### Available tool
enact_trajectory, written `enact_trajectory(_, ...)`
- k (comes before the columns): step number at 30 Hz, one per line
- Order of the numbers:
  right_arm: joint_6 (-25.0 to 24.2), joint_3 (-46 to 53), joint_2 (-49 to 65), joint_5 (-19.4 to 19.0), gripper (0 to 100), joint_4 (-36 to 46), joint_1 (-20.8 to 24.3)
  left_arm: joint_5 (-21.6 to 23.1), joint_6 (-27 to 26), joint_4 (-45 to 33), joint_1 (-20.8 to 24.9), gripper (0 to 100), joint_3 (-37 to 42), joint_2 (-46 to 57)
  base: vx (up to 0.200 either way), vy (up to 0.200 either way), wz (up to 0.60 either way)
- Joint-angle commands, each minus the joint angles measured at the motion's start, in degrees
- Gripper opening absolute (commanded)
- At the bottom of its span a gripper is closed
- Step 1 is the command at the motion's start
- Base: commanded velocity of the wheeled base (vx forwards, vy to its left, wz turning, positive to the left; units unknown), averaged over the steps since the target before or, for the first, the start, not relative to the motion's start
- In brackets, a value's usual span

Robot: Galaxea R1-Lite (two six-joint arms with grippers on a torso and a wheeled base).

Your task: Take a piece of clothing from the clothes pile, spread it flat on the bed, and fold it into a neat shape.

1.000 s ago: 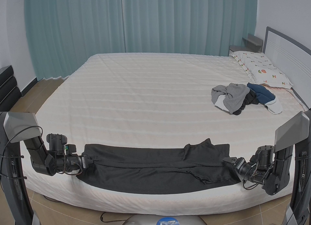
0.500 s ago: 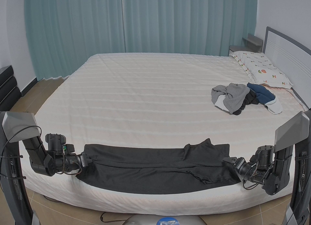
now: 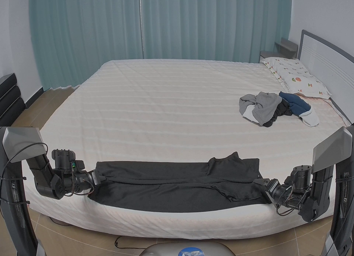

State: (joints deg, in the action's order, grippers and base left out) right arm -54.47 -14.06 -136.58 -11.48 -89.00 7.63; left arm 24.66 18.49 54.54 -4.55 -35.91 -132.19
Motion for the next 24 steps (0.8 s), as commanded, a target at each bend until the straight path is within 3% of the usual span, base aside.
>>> enact_trajectory(1,-0.02,-0.01,-0.09,-0.03,100,-0.56,0.02,-0.84,6.82,2.59,1.38,0,-2.06,0.18,0.000,0.000,0.00)
enact_trajectory(16,-0.02,0.08,-0.09,-0.03,100,-0.56,0.02,-2.95,9.02,2.50,4.63,0,-0.74,4.40,0.000,0.000,0.00)
enact_trajectory(24,-0.02,0.08,-0.09,-0.03,100,-0.56,0.02,-3.04,9.02,2.85,5.34,0,0.32,4.93,0.000,-0.200,0.00)
